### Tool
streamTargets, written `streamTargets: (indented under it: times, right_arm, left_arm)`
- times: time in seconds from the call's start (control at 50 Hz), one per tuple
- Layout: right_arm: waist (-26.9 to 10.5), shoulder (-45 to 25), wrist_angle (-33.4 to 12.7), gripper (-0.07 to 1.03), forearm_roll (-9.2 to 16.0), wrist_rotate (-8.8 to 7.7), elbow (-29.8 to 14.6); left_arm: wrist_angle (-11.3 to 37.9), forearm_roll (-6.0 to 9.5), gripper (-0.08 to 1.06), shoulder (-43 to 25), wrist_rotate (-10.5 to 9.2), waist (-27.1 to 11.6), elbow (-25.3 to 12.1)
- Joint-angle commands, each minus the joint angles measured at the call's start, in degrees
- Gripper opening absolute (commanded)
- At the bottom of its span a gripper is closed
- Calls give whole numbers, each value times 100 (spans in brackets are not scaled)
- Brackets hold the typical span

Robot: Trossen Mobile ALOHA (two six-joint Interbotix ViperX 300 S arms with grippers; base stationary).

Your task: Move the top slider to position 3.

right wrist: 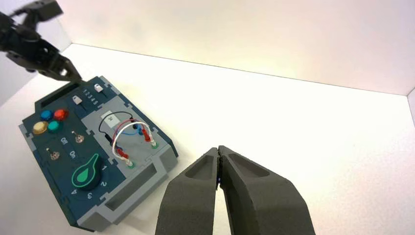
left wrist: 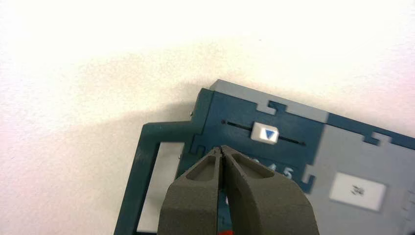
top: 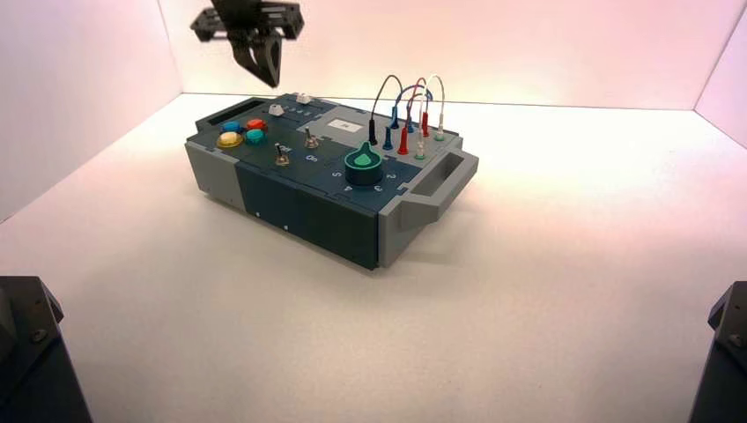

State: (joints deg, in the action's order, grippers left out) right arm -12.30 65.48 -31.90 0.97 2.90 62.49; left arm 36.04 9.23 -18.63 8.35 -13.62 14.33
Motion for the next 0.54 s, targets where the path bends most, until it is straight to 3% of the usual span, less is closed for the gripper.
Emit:
streamTargets:
  times: [0.02,0.54]
  right_arm:
    - [0,-70,35,-2,9,9,-105]
    - [0,-149,9,-2,62,18,-105]
  left_arm:
    - [88,18,-3,554,35,-9,53]
    - [360,26,-3,1266,26,-141,369]
